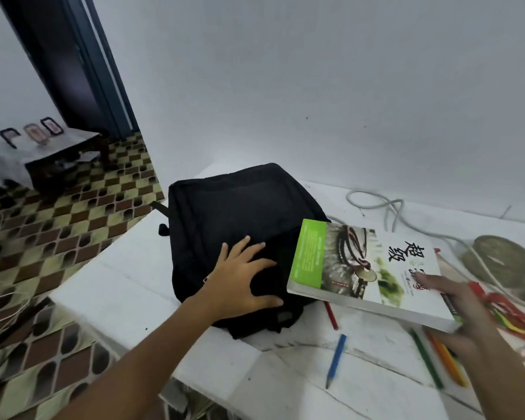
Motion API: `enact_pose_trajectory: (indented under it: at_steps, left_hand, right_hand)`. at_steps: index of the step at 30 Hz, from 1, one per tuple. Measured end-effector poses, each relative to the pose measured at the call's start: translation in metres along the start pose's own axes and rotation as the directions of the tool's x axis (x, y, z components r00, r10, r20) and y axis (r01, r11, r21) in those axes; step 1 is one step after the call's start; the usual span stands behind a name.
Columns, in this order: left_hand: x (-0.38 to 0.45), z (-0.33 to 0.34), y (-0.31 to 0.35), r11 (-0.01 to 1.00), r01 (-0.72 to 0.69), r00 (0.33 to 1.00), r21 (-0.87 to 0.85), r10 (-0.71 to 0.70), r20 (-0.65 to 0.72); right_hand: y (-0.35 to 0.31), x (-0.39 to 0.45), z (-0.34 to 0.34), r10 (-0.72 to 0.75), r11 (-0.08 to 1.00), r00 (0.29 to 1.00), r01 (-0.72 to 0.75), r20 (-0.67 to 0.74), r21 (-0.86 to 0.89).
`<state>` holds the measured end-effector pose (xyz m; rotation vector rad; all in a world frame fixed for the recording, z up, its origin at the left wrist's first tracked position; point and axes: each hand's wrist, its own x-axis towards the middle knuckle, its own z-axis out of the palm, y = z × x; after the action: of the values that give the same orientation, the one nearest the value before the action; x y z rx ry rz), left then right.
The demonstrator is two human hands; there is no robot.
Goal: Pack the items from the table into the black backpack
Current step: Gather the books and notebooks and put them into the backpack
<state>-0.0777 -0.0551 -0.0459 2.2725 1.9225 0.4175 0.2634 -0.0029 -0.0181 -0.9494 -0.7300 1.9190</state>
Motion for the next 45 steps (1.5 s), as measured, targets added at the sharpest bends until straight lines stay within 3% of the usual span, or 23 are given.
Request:
enact_pose_trajectory:
  at_steps: [5,17,23,28,35,40,45]
  left_hand:
    - [0.014,-0.014,0.0,0.935,0.072,0.966,-0.348,-0.152,-0.207]
    - [0.075,-0.135,-0.008,0.814,0.266,0.856,-0.516,-0.445,-0.262]
    - [0.078,-0.16,0.0,0.88,0.22,0.826,-0.422,-0.398,-0.4]
    - [0.077,-0.17,-0.001,0.908,0.168,0.789,-0.384,-0.357,-0.499]
    - [0.081,-0.181,-0.005,0.932,0.086,0.778,-0.352,-0.283,-0.56]
    - [0.084,-0.193,-0.003,0.948,0.041,0.748,-0.315,-0.239,-0.619]
    - [0.083,-0.194,-0.002,0.953,-0.046,0.771,-0.299,-0.157,-0.618]
  right_hand:
    - [-0.001,-0.019,0.001,0.013,0.991,0.999,-0.017,0.034,0.134]
    - [0.01,-0.015,0.03,0.065,0.977,0.991,-0.087,0.117,0.196]
    - [0.028,-0.009,0.071,0.031,0.985,0.993,-0.049,0.11,0.165]
    - [0.054,0.01,0.103,-0.121,0.986,0.99,0.128,-0.069,0.109]
    - [0.071,0.038,0.174,-0.183,0.964,0.96,0.218,-0.214,0.154]
    - [0.079,0.071,0.217,-0.137,0.962,0.961,0.187,-0.239,0.201]
    - [0.095,0.105,0.249,-0.032,0.957,0.967,0.103,-0.251,0.272]
